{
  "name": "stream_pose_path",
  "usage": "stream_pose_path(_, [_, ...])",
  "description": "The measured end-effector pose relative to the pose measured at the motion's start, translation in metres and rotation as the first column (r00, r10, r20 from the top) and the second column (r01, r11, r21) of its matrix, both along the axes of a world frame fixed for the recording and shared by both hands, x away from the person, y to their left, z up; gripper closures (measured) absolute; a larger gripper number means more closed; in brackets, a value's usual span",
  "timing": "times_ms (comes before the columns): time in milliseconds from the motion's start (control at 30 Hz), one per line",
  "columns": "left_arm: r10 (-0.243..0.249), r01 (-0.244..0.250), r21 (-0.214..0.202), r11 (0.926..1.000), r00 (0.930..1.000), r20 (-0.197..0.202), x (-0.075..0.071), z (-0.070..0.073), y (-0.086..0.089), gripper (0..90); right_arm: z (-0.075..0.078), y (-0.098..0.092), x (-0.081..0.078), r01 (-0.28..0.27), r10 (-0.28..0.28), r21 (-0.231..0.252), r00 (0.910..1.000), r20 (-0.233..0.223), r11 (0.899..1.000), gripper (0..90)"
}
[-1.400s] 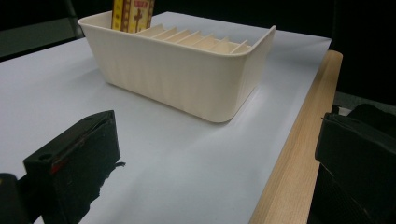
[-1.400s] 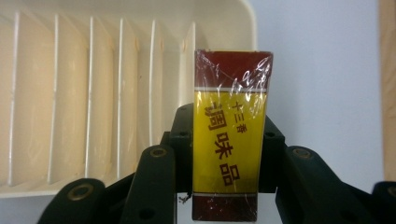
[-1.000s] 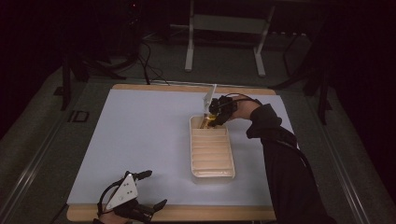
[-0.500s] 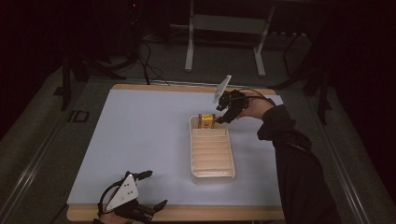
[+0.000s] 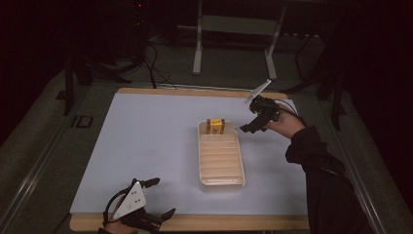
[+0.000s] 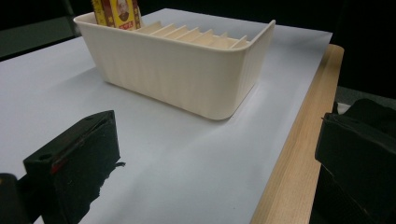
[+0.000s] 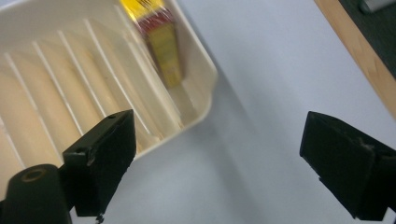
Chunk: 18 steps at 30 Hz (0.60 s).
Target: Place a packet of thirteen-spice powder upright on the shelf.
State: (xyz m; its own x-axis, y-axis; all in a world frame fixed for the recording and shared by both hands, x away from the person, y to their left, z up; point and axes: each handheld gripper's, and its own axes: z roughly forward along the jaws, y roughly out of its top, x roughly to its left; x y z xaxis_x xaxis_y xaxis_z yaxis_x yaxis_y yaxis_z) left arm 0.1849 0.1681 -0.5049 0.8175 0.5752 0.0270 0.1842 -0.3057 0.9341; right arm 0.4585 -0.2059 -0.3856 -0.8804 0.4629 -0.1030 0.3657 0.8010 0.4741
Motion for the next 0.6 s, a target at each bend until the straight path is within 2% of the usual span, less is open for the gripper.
stream_pose_path(100, [0.000,0.000,0.001,1.0000,1.0000,-0.001,0.001,0.000,0.000,0.4,-0.007,-0.008,-0.006,0.014,-0.014,0.001,0.9998,-0.013,1.000,10.6])
stream_pose_path(167, [-0.001,0.001,0.002,1.0000,1.0000,-0.001,0.001,0.000,-0.001,0.4,-0.012,-0.014,-0.010,0.051,-0.051,-0.005,0.9987,-0.006,0.999,10.7])
stream_pose_path(233, [-0.001,0.001,0.001,1.0000,1.0000,-0.002,0.001,0.000,-0.001,0.4,-0.016,-0.020,-0.015,0.069,-0.068,-0.015,0.9971,0.033,0.998,11.1])
stream_pose_path(333, [-0.002,0.002,0.002,1.0000,1.0000,-0.003,0.001,0.000,-0.001,0.4,-0.022,-0.031,-0.022,0.123,-0.124,0.027,0.9908,0.054,0.992,13.0])
stream_pose_path(500, [-0.004,0.004,0.003,1.0000,1.0000,-0.004,0.001,0.000,-0.002,0.4,-0.035,-0.047,-0.033,0.196,-0.199,0.086,0.9796,0.028,0.977,13.6])
stream_pose_path(533, [-0.003,0.003,0.003,1.0000,1.0000,-0.004,0.001,0.000,-0.002,0.4,-0.040,-0.052,-0.038,0.217,-0.220,0.102,0.9754,0.017,0.971,13.6])
stream_pose_path(600, [-0.004,0.004,0.001,1.0000,1.0000,-0.005,0.001,0.000,-0.002,0.4,-0.043,-0.057,-0.043,0.246,-0.252,0.126,0.9674,0.028,0.961,14.8])
